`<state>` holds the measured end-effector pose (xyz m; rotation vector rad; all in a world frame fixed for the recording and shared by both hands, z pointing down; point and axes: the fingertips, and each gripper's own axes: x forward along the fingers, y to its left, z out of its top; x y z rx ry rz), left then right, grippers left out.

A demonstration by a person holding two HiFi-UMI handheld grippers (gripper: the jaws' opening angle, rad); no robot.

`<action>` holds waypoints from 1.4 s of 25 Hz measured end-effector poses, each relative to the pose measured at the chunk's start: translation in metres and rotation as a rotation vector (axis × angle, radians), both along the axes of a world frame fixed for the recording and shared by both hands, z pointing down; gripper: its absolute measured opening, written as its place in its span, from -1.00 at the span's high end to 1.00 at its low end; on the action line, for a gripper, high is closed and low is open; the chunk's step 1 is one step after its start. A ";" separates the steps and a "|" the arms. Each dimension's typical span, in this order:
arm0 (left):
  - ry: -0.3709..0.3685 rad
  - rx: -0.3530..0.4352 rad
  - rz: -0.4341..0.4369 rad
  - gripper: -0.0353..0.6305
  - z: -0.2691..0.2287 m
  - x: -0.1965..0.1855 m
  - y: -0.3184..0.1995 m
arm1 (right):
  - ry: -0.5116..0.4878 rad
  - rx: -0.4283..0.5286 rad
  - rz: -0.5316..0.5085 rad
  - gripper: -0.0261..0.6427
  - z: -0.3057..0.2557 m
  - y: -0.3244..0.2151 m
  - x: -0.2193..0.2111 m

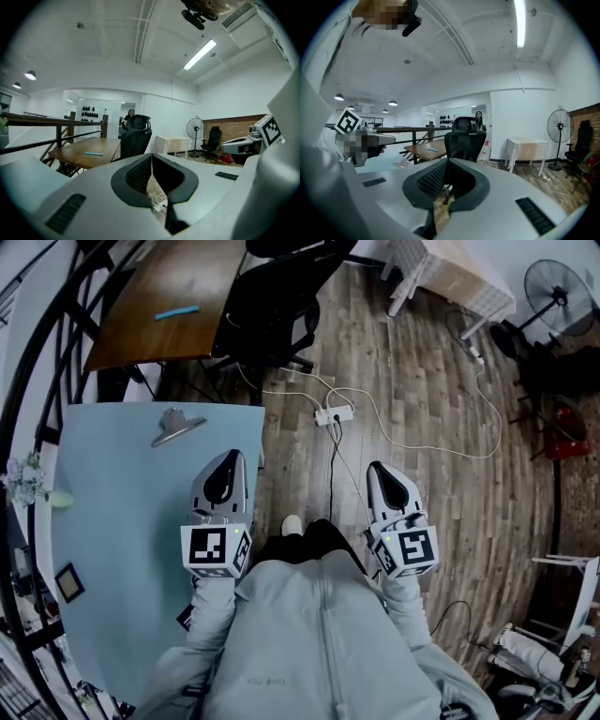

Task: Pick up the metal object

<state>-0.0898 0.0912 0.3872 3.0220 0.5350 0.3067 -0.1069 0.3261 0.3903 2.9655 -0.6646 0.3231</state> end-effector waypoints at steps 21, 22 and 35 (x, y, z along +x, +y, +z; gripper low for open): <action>0.013 -0.026 -0.492 0.80 0.007 0.055 -0.113 | -0.009 0.001 -0.563 0.85 0.012 -0.166 0.171; 0.010 -0.026 -0.532 0.80 0.006 0.060 -0.120 | -0.012 -0.002 -0.606 0.85 0.010 -0.177 0.182; -0.030 0.018 -1.031 0.80 -0.013 0.071 -0.171 | -0.034 0.012 -1.125 0.85 -0.003 -0.302 0.267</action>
